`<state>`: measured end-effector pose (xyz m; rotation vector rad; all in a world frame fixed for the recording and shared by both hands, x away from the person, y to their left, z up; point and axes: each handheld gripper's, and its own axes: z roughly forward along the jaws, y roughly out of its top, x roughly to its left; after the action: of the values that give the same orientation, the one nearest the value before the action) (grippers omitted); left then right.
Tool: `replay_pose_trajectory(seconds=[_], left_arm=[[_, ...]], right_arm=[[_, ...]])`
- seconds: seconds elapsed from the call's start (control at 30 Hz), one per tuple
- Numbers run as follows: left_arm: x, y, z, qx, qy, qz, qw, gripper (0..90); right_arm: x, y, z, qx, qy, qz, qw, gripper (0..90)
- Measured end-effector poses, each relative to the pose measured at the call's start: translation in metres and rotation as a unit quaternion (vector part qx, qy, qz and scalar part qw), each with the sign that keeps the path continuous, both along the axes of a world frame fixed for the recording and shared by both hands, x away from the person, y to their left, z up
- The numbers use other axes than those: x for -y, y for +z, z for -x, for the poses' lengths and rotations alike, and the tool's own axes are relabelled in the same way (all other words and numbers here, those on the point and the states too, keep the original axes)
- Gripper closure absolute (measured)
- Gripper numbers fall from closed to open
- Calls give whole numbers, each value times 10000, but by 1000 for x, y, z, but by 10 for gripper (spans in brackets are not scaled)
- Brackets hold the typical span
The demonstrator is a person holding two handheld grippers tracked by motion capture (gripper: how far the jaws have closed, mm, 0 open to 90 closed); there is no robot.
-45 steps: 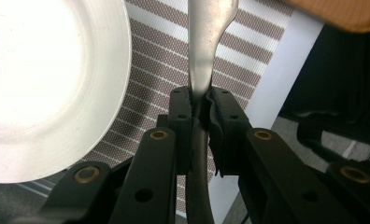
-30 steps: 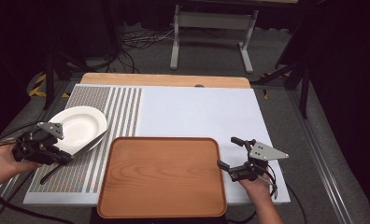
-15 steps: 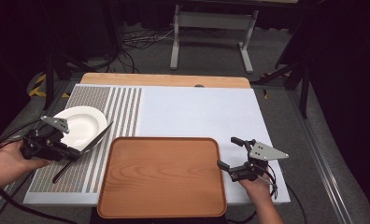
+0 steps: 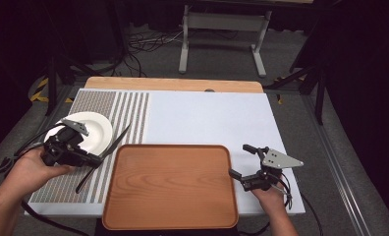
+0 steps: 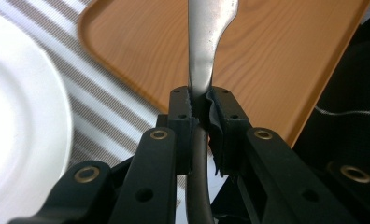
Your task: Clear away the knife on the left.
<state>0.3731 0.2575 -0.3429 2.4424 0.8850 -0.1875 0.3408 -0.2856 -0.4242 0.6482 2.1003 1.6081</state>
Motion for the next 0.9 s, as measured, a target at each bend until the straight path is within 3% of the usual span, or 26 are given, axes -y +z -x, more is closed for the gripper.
replay_pose_trajectory(seconds=[0.1, 0.43, 0.57, 0.73, 0.9], left_arm=[[7, -2, -1, 3, -89, 37, 10000, 802], [23, -8, -1, -154, -6, 193, 9997, 802], [31, -14, 2, -232, 47, 388, 9990, 802], [43, -23, 3, -304, 100, 263, 9991, 802], [52, -31, 4, -382, 130, 274, 9988, 802]], right_arm=[[0, 0, 0, 0, 0, -5, 10000, 14], [1, 0, 0, -7, -6, -8, 10000, 14], [1, 0, 0, -7, 10, -17, 10000, 14], [1, 0, 1, -8, 11, -16, 10000, 14], [2, 0, 1, 10, 13, -23, 10000, 14]])
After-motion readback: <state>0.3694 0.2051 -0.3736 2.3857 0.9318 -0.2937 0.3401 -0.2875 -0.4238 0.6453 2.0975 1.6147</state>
